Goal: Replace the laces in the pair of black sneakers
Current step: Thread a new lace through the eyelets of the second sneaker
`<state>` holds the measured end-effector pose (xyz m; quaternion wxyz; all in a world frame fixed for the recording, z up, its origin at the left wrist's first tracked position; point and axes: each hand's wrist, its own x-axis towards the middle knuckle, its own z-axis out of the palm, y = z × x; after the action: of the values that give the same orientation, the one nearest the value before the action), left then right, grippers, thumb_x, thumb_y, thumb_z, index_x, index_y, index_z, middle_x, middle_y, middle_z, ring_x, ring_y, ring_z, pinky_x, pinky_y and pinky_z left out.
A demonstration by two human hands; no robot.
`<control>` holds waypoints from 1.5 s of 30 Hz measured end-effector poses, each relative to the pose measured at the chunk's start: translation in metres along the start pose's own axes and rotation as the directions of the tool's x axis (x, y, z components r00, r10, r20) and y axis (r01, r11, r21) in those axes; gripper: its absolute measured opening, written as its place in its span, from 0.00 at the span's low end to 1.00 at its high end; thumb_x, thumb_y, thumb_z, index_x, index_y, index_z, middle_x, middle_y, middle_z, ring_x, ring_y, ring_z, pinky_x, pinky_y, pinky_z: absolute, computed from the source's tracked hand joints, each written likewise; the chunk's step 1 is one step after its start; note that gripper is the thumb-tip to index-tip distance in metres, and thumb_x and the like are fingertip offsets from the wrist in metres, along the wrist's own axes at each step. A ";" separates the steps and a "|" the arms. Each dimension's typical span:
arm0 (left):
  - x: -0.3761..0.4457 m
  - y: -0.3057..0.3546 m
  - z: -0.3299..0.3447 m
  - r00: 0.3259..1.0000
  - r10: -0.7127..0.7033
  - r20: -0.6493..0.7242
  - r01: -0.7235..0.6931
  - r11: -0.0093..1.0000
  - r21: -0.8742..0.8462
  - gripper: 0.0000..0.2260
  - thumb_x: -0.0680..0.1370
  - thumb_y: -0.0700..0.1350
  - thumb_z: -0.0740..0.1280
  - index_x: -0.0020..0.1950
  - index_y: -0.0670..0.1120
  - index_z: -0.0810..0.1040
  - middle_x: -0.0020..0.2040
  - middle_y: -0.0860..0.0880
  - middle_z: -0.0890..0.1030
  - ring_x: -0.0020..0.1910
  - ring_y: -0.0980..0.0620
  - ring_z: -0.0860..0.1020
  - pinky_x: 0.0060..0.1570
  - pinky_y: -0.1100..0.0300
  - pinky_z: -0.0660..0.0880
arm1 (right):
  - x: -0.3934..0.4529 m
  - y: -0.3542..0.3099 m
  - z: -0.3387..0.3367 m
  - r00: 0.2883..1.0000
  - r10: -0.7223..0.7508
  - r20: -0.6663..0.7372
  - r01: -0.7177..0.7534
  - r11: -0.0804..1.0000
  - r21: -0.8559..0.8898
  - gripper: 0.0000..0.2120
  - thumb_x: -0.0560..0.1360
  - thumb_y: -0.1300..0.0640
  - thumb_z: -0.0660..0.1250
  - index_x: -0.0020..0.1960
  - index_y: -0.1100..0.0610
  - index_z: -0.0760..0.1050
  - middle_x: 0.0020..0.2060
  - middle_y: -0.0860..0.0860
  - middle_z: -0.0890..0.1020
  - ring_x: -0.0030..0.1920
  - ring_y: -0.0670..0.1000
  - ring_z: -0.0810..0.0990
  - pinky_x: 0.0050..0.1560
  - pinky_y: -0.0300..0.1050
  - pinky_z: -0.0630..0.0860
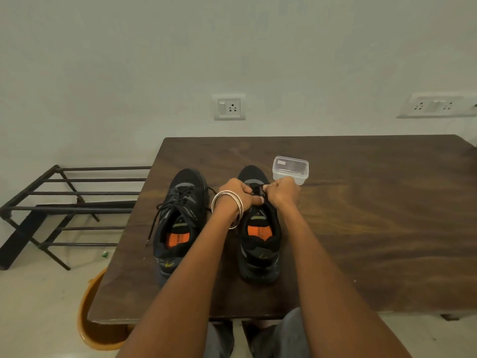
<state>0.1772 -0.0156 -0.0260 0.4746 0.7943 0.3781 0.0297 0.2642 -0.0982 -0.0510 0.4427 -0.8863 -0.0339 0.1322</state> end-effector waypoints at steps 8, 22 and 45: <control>0.007 -0.019 0.012 0.989 -0.094 0.114 0.106 0.989 -0.104 0.40 0.56 0.59 0.79 0.60 0.37 0.74 0.49 0.38 0.82 0.45 0.39 0.81 0.48 0.47 0.80 | -0.010 -0.026 -0.031 0.980 -0.082 -0.182 0.144 0.921 0.361 0.11 0.80 0.63 0.58 0.45 0.67 0.75 0.42 0.64 0.80 0.38 0.52 0.77 0.41 0.56 0.78; 0.003 -0.022 0.006 0.985 -0.083 0.150 0.121 0.956 -0.266 0.21 0.69 0.48 0.77 0.56 0.41 0.73 0.46 0.44 0.82 0.40 0.47 0.82 0.34 0.56 0.78 | -0.005 0.000 -0.025 0.925 -0.343 0.163 0.379 0.869 -0.318 0.06 0.76 0.59 0.70 0.51 0.58 0.83 0.47 0.54 0.84 0.50 0.54 0.82 0.56 0.53 0.78; -0.001 -0.024 0.006 0.986 -0.128 0.111 0.141 0.982 -0.122 0.31 0.64 0.58 0.77 0.58 0.40 0.75 0.46 0.42 0.82 0.40 0.43 0.82 0.33 0.54 0.78 | -0.030 -0.043 -0.084 0.987 -0.091 -0.132 0.158 0.417 0.895 0.13 0.82 0.66 0.54 0.42 0.55 0.70 0.34 0.52 0.82 0.35 0.50 0.80 0.29 0.38 0.66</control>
<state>0.1653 -0.0136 -0.0477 0.5450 0.7349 0.4032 -0.0190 0.2602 -0.1427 0.0374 0.8573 -0.5102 -0.0098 0.0688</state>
